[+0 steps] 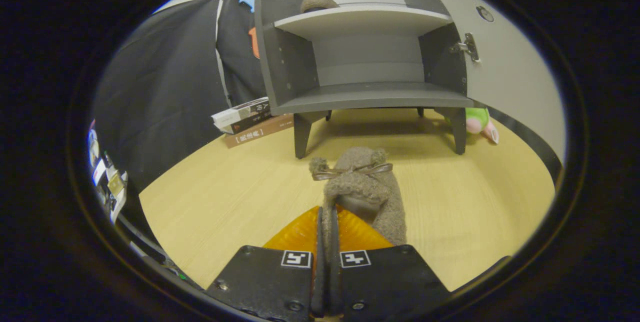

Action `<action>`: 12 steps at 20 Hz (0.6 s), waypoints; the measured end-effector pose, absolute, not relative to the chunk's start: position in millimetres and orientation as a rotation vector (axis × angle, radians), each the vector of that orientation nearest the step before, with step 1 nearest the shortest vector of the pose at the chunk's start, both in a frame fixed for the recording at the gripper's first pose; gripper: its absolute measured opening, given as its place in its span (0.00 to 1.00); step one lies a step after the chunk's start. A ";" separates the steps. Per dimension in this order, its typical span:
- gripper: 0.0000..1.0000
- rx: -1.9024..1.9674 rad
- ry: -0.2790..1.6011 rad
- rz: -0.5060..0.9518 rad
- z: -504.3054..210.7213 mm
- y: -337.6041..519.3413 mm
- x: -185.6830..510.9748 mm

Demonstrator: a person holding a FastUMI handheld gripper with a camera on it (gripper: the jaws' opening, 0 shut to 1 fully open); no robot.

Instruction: Open the shoe cabinet door, grab the shoes and put them into the shoe cabinet, then close the shoe cabinet door.

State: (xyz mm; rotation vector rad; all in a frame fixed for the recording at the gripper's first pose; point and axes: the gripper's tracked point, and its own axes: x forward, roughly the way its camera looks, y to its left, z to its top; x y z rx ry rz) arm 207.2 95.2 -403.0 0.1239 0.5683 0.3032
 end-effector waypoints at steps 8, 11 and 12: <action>0.06 0.143 0.460 0.300 -360.9 72.5 191.7; 0.06 0.122 0.395 0.287 -320.2 66.2 185.7; 0.06 0.111 0.369 0.287 -302.9 65.6 183.5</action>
